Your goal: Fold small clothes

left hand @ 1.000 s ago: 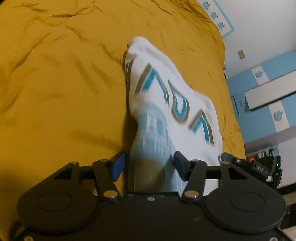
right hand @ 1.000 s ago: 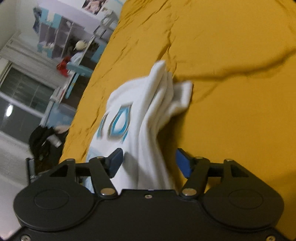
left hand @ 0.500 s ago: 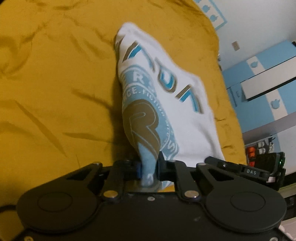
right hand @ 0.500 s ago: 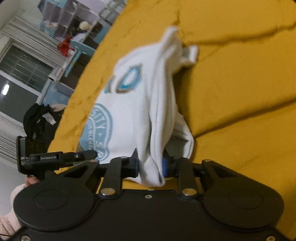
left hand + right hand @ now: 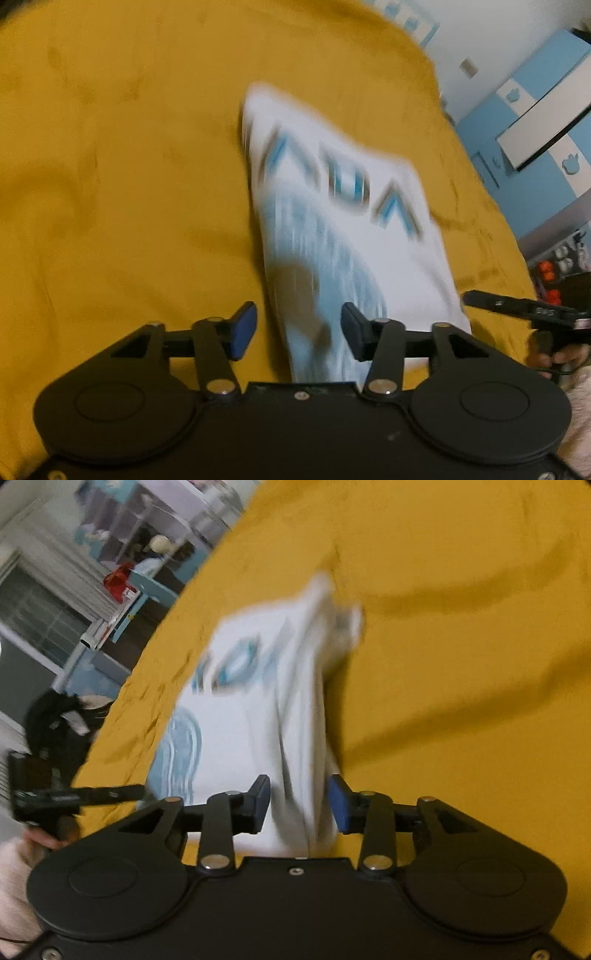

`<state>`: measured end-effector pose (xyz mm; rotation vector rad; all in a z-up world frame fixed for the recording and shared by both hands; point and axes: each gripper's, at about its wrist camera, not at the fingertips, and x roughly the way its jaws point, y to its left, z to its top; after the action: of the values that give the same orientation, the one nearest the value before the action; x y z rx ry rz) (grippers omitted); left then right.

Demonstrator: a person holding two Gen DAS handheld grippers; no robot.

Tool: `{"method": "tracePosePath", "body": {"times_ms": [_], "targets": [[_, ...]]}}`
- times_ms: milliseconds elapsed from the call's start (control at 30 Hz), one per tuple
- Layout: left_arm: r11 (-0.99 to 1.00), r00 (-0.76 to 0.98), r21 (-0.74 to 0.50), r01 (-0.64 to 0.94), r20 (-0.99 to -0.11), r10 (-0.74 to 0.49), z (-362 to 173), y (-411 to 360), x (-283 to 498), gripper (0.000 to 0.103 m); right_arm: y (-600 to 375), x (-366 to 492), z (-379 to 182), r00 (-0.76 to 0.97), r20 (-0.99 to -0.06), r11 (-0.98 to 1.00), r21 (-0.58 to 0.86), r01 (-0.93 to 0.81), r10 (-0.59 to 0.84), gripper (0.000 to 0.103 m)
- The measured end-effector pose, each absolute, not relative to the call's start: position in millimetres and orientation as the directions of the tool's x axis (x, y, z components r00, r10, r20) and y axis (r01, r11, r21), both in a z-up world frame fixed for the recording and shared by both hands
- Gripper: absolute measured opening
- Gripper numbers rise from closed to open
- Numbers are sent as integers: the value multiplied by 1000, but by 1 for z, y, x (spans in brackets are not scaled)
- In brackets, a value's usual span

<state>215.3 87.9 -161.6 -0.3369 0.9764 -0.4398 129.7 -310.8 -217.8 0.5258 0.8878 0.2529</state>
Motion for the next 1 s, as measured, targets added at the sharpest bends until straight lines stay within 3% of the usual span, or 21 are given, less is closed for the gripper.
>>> {"method": "tracePosePath", "body": {"times_ms": [133, 300, 467, 633, 733, 1000], "targets": [[867, 587, -407, 287, -641, -495, -141, 79, 251, 55, -292, 170, -185, 734, -602, 921, 380, -83, 315, 37], [884, 647, -367, 290, -606, -463, -146, 56, 306, 55, -267, 237, -191, 769, -607, 974, 205, -93, 201, 37], [883, 644, -417, 215, -619, -449, -166, 40, 350, 55, -255, 277, -206, 762, -629, 985, 158, -68, 153, 37], [922, 601, -371, 112, -713, -360, -200, 26, 372, 50, -254, 293, -231, 741, -669, 995, 103, 13, 60, 34], [924, 588, -371, 93, -728, -351, -211, 27, 375, 53, -257, 294, -247, 724, -689, 992, 114, 48, 44, 34], [921, 610, -383, 74, -713, -345, -174, 32, 360, 50, -261, 285, -224, 733, -678, 979, 182, 91, 58, 34]]}}
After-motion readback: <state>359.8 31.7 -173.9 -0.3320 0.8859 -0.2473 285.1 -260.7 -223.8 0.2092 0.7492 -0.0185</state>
